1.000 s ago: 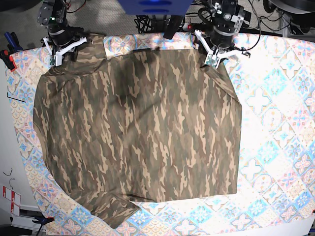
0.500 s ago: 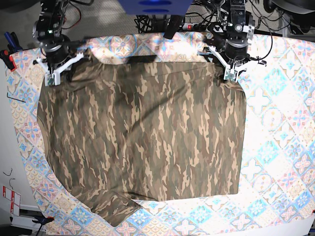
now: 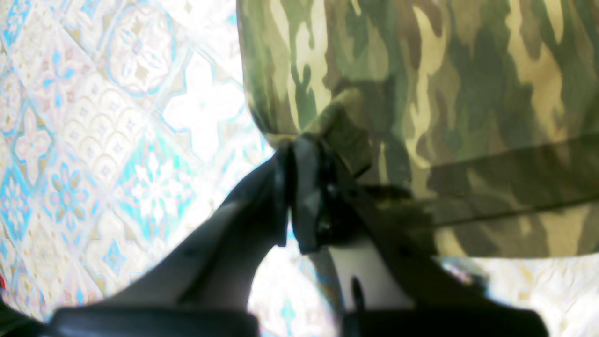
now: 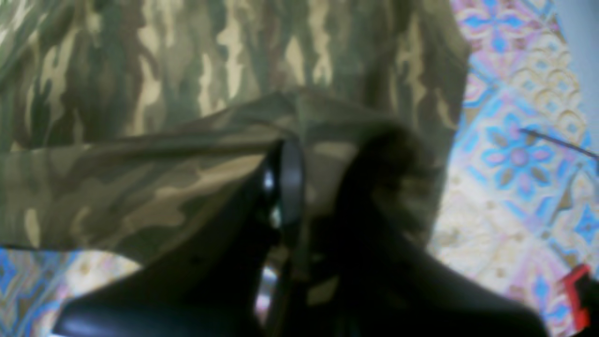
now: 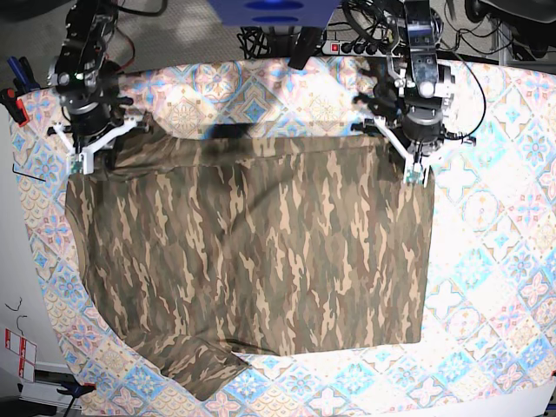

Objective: Fold the T-shirt properly
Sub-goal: 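Pull the lifted collar edge over the shirt toward the hem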

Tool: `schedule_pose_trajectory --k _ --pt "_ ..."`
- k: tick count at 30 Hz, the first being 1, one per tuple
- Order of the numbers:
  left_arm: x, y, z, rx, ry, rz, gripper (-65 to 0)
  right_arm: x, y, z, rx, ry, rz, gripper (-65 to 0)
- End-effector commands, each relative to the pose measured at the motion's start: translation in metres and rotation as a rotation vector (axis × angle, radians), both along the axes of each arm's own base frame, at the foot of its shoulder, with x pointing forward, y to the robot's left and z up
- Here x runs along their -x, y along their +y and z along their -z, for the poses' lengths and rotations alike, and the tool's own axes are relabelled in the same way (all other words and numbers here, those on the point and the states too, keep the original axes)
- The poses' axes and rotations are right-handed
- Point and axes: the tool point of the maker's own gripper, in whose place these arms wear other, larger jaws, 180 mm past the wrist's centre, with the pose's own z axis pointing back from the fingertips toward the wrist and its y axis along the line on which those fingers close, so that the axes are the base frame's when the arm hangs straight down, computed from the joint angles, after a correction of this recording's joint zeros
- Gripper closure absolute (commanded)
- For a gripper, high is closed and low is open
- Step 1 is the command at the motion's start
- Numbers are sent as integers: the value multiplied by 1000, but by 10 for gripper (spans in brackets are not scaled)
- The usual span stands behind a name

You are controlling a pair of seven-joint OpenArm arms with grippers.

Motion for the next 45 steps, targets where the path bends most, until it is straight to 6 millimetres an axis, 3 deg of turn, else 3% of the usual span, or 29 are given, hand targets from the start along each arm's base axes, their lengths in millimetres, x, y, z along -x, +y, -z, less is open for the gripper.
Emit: schedule_pose_trajectory --k 1,10,15,18,21,29,34,39,45 --pt "-8 8 -12 -34 -36 -19 0 -13 -16 -17 39 -47 35 -6" --pt "-46 13 -32 -52 -26 -26 0 -60 -32 -44 52 -62 63 -6" --pt "-66 14 -46 -61 -58 -29 0 -77 -34 -44 29 -38 78 -6" --pt "-76 18 -40 -59 -30 -40 0 -85 -40 -40 24 -23 84 -6" --pt "-80 26 -27 -69 9 -38 0 -95 -33 -33 9 -10 61 -6" --pt "-111 42 -35 -93 -8 -46 0 -123 -41 -34 -14 -14 69 -6" --pt "-129 51 -22 -92 38 -51 0 -149 -48 -33 -51 -12 86 -6" --pt "-141 49 -13 -73 34 -38 0 -176 -40 -23 -50 42 27 -6" --pt "-146 47 1 -60 44 -22 0 -214 -23 -25 -43 27 -44 -6"
